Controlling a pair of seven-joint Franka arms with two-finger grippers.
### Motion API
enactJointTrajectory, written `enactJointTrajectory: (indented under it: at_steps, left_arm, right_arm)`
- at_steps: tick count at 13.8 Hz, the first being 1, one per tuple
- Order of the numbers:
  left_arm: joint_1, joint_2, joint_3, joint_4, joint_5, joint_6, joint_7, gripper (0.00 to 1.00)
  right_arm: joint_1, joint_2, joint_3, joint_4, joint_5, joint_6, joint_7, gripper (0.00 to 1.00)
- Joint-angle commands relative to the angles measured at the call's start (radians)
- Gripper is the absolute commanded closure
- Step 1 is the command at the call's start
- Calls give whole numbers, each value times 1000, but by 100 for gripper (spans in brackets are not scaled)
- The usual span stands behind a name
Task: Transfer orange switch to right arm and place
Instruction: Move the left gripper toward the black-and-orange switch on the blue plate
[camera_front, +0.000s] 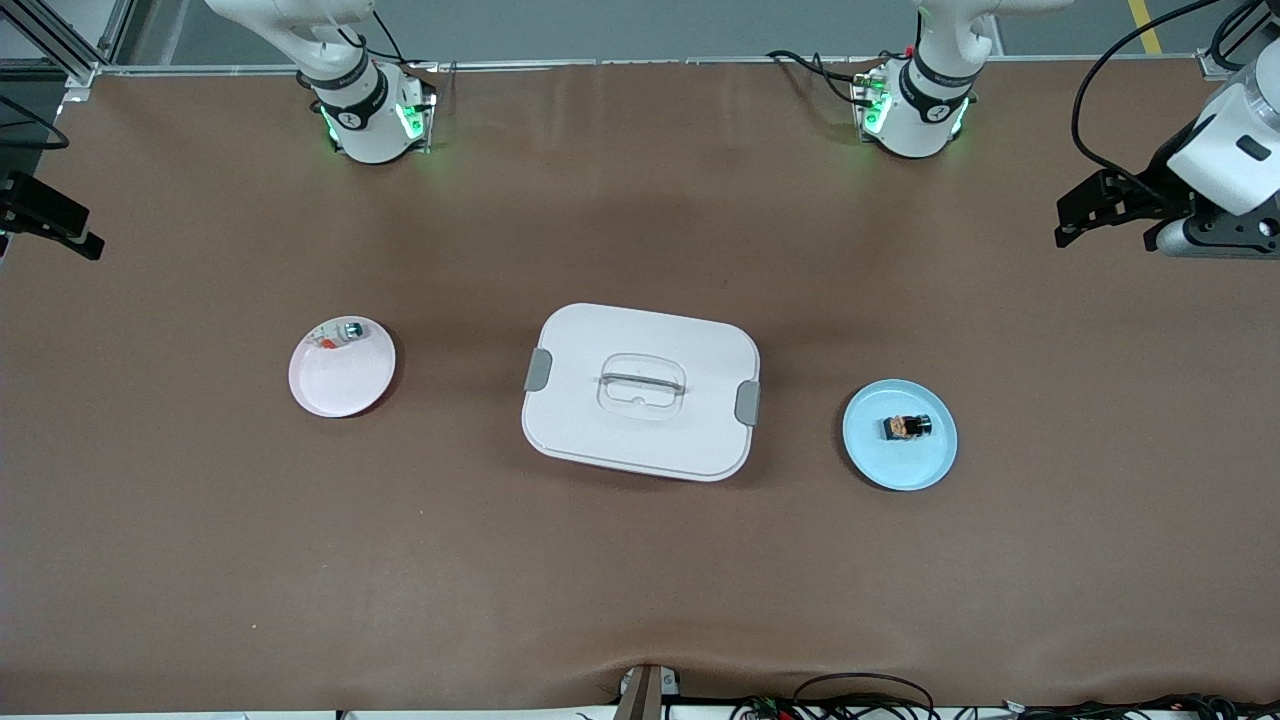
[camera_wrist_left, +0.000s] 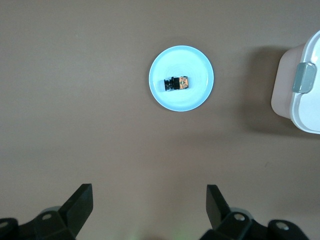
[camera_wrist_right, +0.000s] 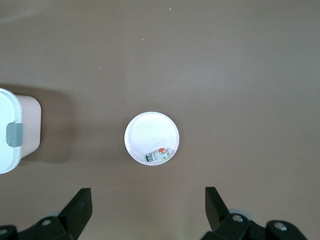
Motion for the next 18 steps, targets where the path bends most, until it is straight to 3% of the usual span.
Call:
enactJointTrajectory:
  at_steps: [1,12,18]
  left_arm:
    - [6,10,-9,27,22,-22,18,0]
    - [8,50,-8,24,20,-22,-2,0]
    - [9,168,-8,7,20,41,-3,0]
  right_arm:
    - [-10,-14,7,-5,-14,1,-2,0]
    - [-13,-14,7,-5,-12,7,-2,0]
    - [-13,-14,7,-5,-12,14,-2,0]
